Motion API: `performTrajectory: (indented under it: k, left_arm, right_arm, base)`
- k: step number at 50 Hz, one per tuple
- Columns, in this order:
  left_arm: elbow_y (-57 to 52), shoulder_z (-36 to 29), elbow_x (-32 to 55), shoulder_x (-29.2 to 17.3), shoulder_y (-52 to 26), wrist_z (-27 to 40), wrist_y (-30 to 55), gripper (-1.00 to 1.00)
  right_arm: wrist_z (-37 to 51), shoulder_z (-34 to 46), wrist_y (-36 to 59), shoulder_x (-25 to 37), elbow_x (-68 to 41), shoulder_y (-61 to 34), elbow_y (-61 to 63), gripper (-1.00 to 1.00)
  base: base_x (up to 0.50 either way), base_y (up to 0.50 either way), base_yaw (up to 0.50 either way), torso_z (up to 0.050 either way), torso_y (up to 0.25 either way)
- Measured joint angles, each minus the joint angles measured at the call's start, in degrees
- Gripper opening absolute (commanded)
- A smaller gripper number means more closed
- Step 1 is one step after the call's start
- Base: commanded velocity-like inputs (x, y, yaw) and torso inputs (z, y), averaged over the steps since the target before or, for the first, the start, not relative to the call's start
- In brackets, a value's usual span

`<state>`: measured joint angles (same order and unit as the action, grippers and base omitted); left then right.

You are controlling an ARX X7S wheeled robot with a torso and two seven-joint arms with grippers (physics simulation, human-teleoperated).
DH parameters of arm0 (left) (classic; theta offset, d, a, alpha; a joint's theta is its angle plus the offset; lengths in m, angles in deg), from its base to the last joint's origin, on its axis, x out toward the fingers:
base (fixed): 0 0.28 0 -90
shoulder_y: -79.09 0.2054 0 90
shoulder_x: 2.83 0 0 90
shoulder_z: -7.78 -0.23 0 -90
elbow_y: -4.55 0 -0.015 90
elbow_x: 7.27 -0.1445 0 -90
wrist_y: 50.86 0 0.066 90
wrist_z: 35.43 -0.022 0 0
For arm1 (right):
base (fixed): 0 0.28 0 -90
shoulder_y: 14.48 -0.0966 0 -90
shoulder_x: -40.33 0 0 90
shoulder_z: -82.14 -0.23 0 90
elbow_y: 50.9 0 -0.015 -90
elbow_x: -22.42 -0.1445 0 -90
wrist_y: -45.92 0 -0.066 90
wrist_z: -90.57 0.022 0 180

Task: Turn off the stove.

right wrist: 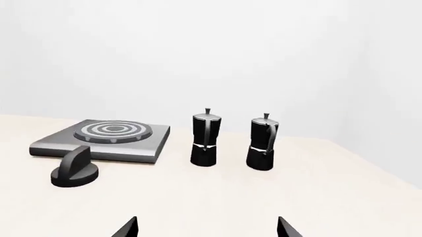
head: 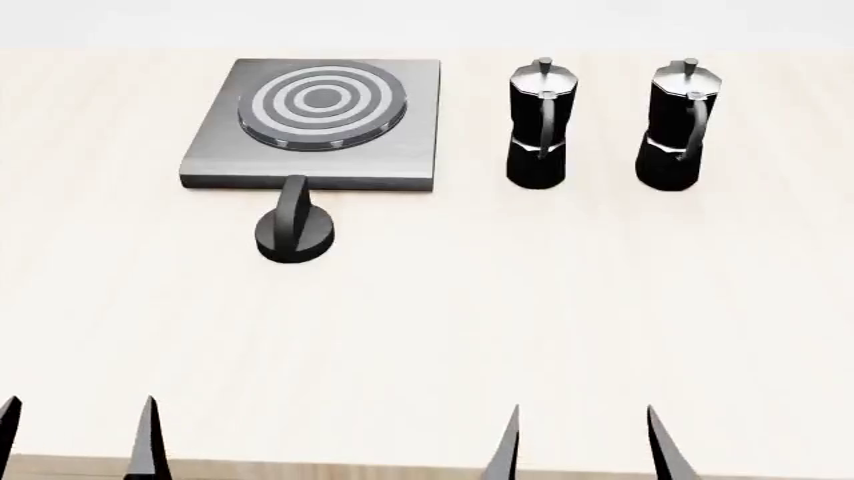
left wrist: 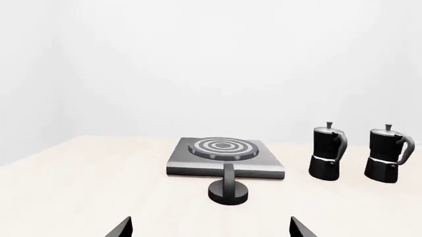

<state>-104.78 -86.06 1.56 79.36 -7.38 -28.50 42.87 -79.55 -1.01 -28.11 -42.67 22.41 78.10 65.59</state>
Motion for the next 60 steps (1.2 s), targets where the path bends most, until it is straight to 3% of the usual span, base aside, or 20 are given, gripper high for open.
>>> performTrajectory:
  k: [25,60]
  left_arm:
    - [-15.06,2.56,6.23,-3.13,2.37,1.99,6.4,1.0]
    - [-17.45,3.41,8.62,-4.09,2.47,4.28,6.46,1.0]
  right_arm:
    - [3.33,2.39,4.5,1.89,3.1,1.68,12.52,1.0]
    - [4.97,3.63,2.03,3.44,1.84,2.13,12.68,1.0]
  base:
    - [0.0,0.0,0.0,0.0,0.0]
    - [0.22,0.0,0.0,0.0,0.0]
